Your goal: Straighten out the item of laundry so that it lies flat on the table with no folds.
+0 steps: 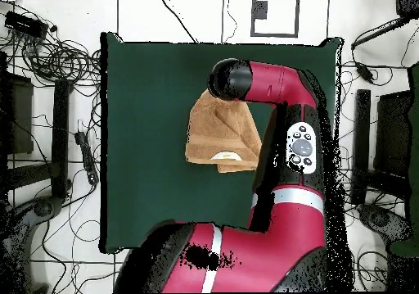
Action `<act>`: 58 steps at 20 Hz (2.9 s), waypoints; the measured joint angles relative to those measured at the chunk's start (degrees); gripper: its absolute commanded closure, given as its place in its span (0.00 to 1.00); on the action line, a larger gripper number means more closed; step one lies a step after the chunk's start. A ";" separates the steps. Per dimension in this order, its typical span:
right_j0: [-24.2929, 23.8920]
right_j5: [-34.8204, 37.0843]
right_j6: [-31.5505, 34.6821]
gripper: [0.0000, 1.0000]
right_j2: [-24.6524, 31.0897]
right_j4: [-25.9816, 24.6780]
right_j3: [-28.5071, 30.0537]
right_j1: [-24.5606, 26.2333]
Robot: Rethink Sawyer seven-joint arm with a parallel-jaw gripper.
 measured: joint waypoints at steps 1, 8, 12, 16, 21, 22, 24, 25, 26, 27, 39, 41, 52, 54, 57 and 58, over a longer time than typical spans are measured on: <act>-0.31 -0.50 -0.24 0.00 0.51 -0.48 0.22 -0.28; -7.40 -9.18 -10.84 0.00 7.67 -8.72 1.81 -4.07; -8.99 -5.11 -19.21 0.00 8.59 -11.53 0.17 -4.58; -8.71 5.70 -28.00 0.00 8.74 -13.59 -3.28 -4.33; -7.44 15.53 -33.05 0.00 8.75 -13.80 -6.55 -4.01; -7.16 16.65 -33.09 0.00 8.75 -13.80 -7.11 -3.86; -5.86 20.99 -33.09 0.00 8.77 -13.78 -9.67 -2.84; -4.93 23.86 -33.09 0.00 8.77 -13.78 -11.49 -1.97; -4.41 25.57 -33.09 0.00 8.79 -13.78 -12.51 -1.44; -3.76 27.58 -33.09 0.00 8.77 -13.77 -13.76 -0.78; 0.83 43.04 -33.09 0.00 8.77 -12.65 -21.59 6.24; 1.10 46.33 -33.09 0.00 8.75 -12.33 -21.59 6.85; 1.22 54.49 -33.09 0.00 8.47 -10.62 -19.61 7.19; 1.16 54.48 -33.09 0.00 8.33 -9.47 -16.71 5.36; 1.12 54.48 -33.09 0.00 8.25 -8.02 -13.38 2.99; 1.12 54.47 -33.09 0.00 8.24 -7.77 -12.98 2.69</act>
